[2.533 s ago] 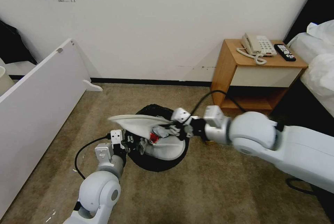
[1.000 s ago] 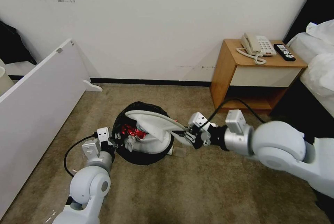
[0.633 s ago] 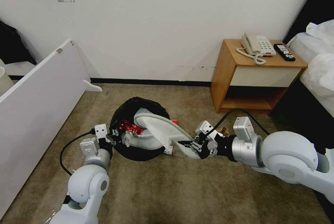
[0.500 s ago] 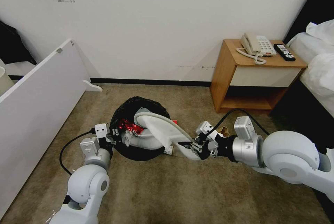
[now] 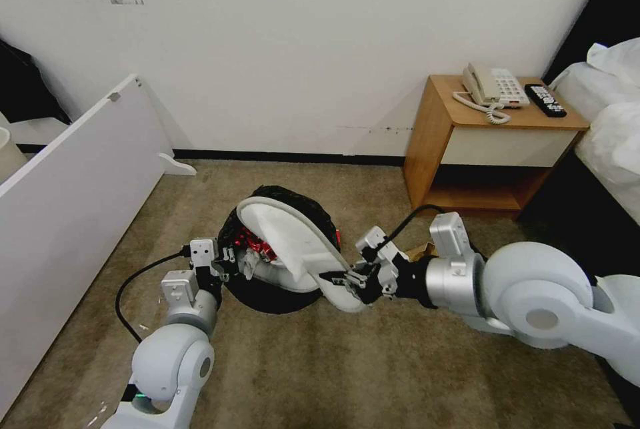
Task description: Pick up the trash bin and place the garbage on the floor into it.
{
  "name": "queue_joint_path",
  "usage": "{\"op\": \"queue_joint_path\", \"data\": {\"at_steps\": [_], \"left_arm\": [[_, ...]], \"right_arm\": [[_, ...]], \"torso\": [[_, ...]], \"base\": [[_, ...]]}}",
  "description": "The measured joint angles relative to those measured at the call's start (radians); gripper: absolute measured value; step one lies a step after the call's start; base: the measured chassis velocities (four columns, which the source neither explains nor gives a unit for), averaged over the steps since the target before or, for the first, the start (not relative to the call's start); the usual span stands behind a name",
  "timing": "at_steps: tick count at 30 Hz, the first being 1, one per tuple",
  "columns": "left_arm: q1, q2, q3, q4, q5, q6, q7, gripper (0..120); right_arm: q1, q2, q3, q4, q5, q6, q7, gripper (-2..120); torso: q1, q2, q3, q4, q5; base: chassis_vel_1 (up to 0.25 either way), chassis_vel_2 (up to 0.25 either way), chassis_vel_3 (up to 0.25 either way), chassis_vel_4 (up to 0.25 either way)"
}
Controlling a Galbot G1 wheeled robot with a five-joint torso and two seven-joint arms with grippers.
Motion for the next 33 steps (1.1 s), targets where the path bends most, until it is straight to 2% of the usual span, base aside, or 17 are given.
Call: {"op": "queue_joint_path", "data": {"at_steps": [3, 8, 29, 33], "left_arm": [[0.012, 0.000, 0.005, -0.004, 0.000, 0.000, 0.008, 1], [0.012, 0.007, -0.004, -0.007, -0.002, 0.002, 0.011, 1], [0.015, 0.006, -0.021, -0.014, -0.031, 0.014, 0.007, 1], [0.000, 0.007, -0.044, 0.010, -0.006, 0.004, 0.012, 1]], "right_arm": [[0.039, 0.038, -0.034, -0.022, -0.010, 0.001, 0.002, 1], [0.072, 0.061, -0.072, -0.048, -0.041, 0.001, -0.007, 1], [0.041, 0.038, -0.078, -0.067, -0.082, -0.002, -0.016, 1], [0.047, 0.007, -0.068, -0.034, -0.018, -0.008, -0.017, 1]], "torso": [[0.000, 0.000, 0.000, 0.0001, 0.0001], [0.000, 0.000, 0.000, 0.0000, 0.0000], [0.000, 0.000, 0.000, 0.0000, 0.0002], [0.000, 0.000, 0.000, 0.0000, 0.0000]], "base": [[0.000, 0.000, 0.000, 0.000], [0.000, 0.000, 0.000, 0.000], [0.000, 0.000, 0.000, 0.000], [0.000, 0.000, 0.000, 0.000]]}}
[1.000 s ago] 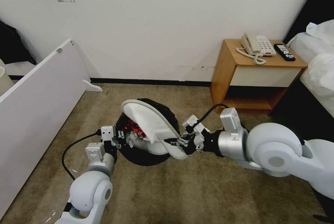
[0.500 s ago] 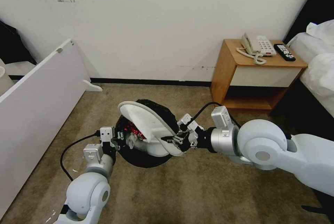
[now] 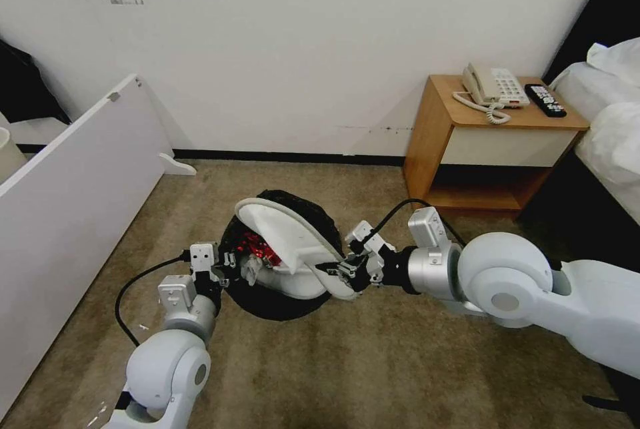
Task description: Pick up the trash bin and place the garbage on the floor into it.
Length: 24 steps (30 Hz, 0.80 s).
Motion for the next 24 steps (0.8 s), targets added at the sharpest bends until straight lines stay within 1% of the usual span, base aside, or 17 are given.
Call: {"op": "queue_joint_path", "data": {"at_steps": [6, 7, 10, 13, 24], "left_arm": [[-0.013, 0.001, -0.012, 0.009, 0.002, -0.008, 0.000, 1], [-0.013, 0.001, -0.013, 0.010, 0.002, -0.011, 0.000, 1], [-0.011, 0.001, -0.013, 0.011, 0.002, -0.013, 0.001, 1], [-0.007, 0.000, -0.010, 0.012, 0.004, -0.015, 0.001, 1], [-0.015, 0.001, -0.009, 0.015, 0.002, -0.017, 0.003, 1]], "right_arm": [[-0.006, -0.017, 0.000, 0.038, 0.062, -0.002, 0.015, 1], [-0.008, -0.020, 0.000, 0.048, 0.092, -0.001, 0.027, 1], [-0.009, -0.021, 0.005, 0.052, 0.107, 0.001, 0.031, 1], [-0.011, -0.018, 0.032, 0.061, 0.179, 0.004, 0.055, 1], [-0.003, -0.003, 0.031, 0.070, 0.255, 0.007, 0.085, 1]], "torso": [[0.000, 0.000, 0.000, -0.0001, 0.0000], [0.000, 0.000, 0.000, 0.0000, 0.0000], [0.000, 0.000, 0.000, -0.0001, 0.0000], [0.000, 0.000, 0.000, 0.0000, 0.0000], [0.000, 0.000, 0.000, 0.0000, 0.0000]], "base": [[0.000, 0.000, 0.000, 0.000], [0.000, 0.000, 0.000, 0.000], [0.000, 0.000, 0.000, 0.000], [0.000, 0.000, 0.000, 0.000], [0.000, 0.000, 0.000, 0.000]]}}
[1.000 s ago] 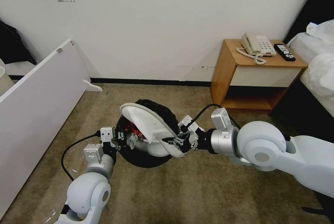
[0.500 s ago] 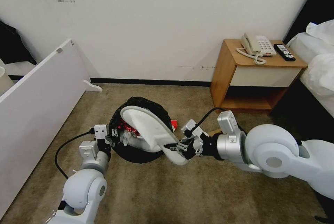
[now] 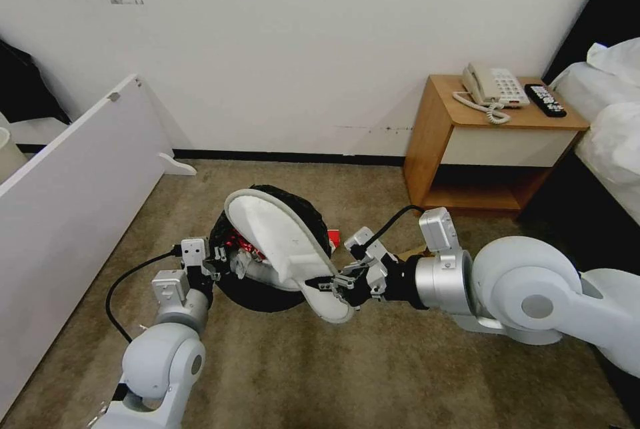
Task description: Pick up the trash bin and place the garbage on the floor into it.
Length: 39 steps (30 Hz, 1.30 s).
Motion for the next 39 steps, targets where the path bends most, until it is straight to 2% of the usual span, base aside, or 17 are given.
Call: {"op": "queue_joint_path", "data": {"at_steps": [11, 13, 15, 17, 19, 20, 21, 23, 24, 26, 27, 29, 31, 39], "left_arm": [[0.005, 0.003, -0.009, 0.000, -0.001, -0.008, 0.001, 1], [0.007, 0.004, -0.009, 0.000, -0.001, -0.011, 0.001, 1], [0.008, 0.004, -0.009, 0.000, -0.001, -0.011, 0.001, 1], [0.009, 0.006, -0.011, 0.002, -0.001, -0.014, 0.002, 1], [0.009, 0.006, -0.012, 0.003, -0.001, -0.014, 0.002, 1], [0.008, 0.009, -0.012, 0.003, -0.002, -0.015, 0.003, 1], [0.008, 0.009, -0.012, 0.003, -0.002, -0.015, 0.003, 1], [0.011, 0.010, -0.012, 0.003, -0.003, -0.015, 0.005, 1], [0.011, 0.010, -0.012, 0.003, -0.003, -0.015, 0.005, 1], [0.018, 0.010, -0.013, 0.004, -0.003, -0.015, 0.008, 1], [0.018, 0.010, -0.013, 0.004, -0.003, -0.015, 0.008, 1], [0.022, 0.010, -0.014, 0.010, -0.003, -0.017, 0.011, 1], [0.022, 0.009, -0.013, 0.016, -0.008, -0.017, 0.012, 1], [0.029, 0.006, -0.003, 0.027, -0.042, -0.006, 0.022, 1]], "right_arm": [[-0.029, -0.008, 0.040, 0.054, 0.183, 0.038, 0.053, 1], [-0.049, -0.023, 0.073, 0.076, 0.254, 0.059, 0.063, 1], [-0.054, -0.027, 0.080, 0.084, 0.276, 0.066, 0.067, 1], [-0.082, -0.045, 0.111, 0.120, 0.353, 0.107, 0.088, 1], [-0.087, -0.047, 0.115, 0.124, 0.359, 0.111, 0.095, 1], [-0.096, -0.061, 0.109, 0.119, 0.281, 0.107, 0.098, 1], [-0.096, -0.061, 0.109, 0.119, 0.281, 0.107, 0.098, 1], [-0.091, -0.087, 0.078, 0.062, 0.035, 0.063, 0.051, 1], [-0.091, -0.087, 0.078, 0.062, 0.035, 0.063, 0.051, 1], [-0.081, -0.112, 0.070, 0.006, -0.195, 0.037, -0.024, 1], [-0.081, -0.112, 0.070, 0.006, -0.195, 0.037, -0.024, 1], [-0.079, -0.126, 0.080, -0.021, -0.293, 0.028, -0.053, 1], [-0.078, -0.127, 0.084, -0.032, -0.333, 0.031, -0.065, 1], [-0.076, -0.089, 0.081, -0.066, -0.432, 0.064, -0.075, 1]], "torso": [[0.000, 0.000, 0.000, 0.0001, 0.0000], [0.000, 0.000, 0.000, 0.0000, 0.0000], [0.000, 0.000, 0.000, 0.0000, 0.0000], [0.000, 0.000, 0.000, 0.0000, 0.0000], [0.000, 0.000, 0.000, 0.0000, 0.0000], [0.000, 0.000, 0.000, 0.0000, 0.0000], [0.000, 0.000, 0.000, 0.0000, 0.0000], [0.000, 0.000, 0.000, 0.0000, 0.0001], [0.000, 0.000, 0.000, 0.0000, 0.0001], [0.000, 0.000, 0.000, 0.0000, 0.0001], [0.000, 0.000, 0.000, 0.0000, 0.0001], [0.000, 0.000, 0.000, -0.0001, 0.0001], [0.000, 0.000, 0.000, 0.0000, 0.0000], [0.000, 0.000, 0.000, 0.0000, 0.0000]], "base": [[0.000, 0.000, 0.000, 0.000], [0.000, 0.000, 0.000, 0.000], [0.000, 0.000, 0.000, 0.000], [0.000, 0.000, 0.000, 0.000], [0.000, 0.000, 0.000, 0.000], [0.000, 0.000, 0.000, 0.000], [0.000, 0.000, 0.000, 0.000], [0.000, 0.000, 0.000, 0.000], [0.000, 0.000, 0.000, 0.000], [0.000, 0.000, 0.000, 0.000], [0.000, 0.000, 0.000, 0.000], [0.000, 0.000, 0.000, 0.000], [0.000, 0.000, 0.000, 0.000], [0.000, 0.000, 0.000, 0.000]]}}
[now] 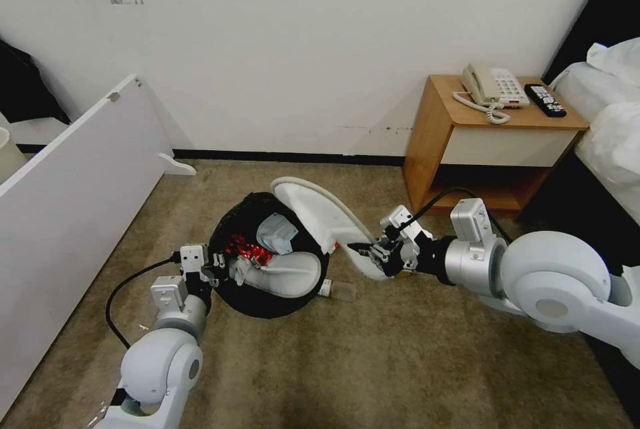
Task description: Pick up the trash bin and place the garbage on the floor into it.
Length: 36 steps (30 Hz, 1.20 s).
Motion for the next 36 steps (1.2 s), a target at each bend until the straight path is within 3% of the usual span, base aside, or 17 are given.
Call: {"op": "queue_joint_path", "data": {"at_steps": [2, 8, 12, 16, 17, 18, 27, 36], "left_arm": [[0.004, 0.001, 0.004, 0.001, -0.043, 0.023, -0.002, 1], [0.004, 0.005, 0.009, 0.005, -0.112, 0.065, -0.006, 1], [-0.018, 0.010, 0.017, 0.024, -0.272, 0.129, -0.046, 1], [-0.030, 0.014, 0.020, 0.031, -0.351, 0.152, -0.073, 1], [-0.044, 0.021, 0.023, 0.033, -0.435, 0.176, -0.105, 1], [-0.049, 0.026, 0.023, 0.033, -0.465, 0.184, -0.116, 1], [-0.086, 0.050, 0.027, 0.024, -0.641, 0.218, -0.194, 1], [-0.103, 0.049, 0.023, 0.007, -0.762, 0.228, -0.250, 1]], "right_arm": [[0.003, 0.029, -0.007, -0.029, -0.078, 0.031, -0.024, 1], [0.016, 0.072, -0.013, -0.053, -0.136, 0.091, -0.060, 1], [0.020, 0.094, -0.006, -0.065, -0.209, 0.152, -0.123, 1], [0.012, 0.096, 0.000, -0.063, -0.225, 0.181, -0.133, 1], [-0.006, 0.093, 0.009, -0.066, -0.260, 0.222, -0.151, 1], [-0.018, 0.092, 0.018, -0.071, -0.279, 0.243, -0.161, 1], [-0.048, 0.103, 0.066, -0.071, -0.325, 0.301, -0.203, 1], [-0.105, 0.114, 0.078, -0.064, -0.365, 0.335, -0.213, 1]], "torso": [[0.000, 0.000, 0.000, 0.0002, 0.0002], [0.000, 0.000, 0.000, 0.0001, 0.0001], [0.000, 0.000, 0.000, 0.0001, 0.0000], [0.000, 0.000, 0.000, -0.0001, 0.0000], [0.000, 0.000, 0.000, -0.0001, -0.0001], [0.000, 0.000, 0.000, -0.0001, 0.0001], [0.000, 0.000, 0.000, 0.0000, 0.0001], [0.000, 0.000, 0.000, 0.0000, 0.0000]], "base": [[0.000, 0.000, 0.000, 0.000], [0.000, 0.000, 0.000, 0.000], [0.000, 0.000, 0.000, 0.000], [0.000, 0.000, 0.000, 0.000], [0.000, 0.000, 0.000, 0.000], [0.000, 0.000, 0.000, 0.000], [0.000, 0.000, 0.000, 0.000], [0.000, 0.000, 0.000, 0.000]]}}
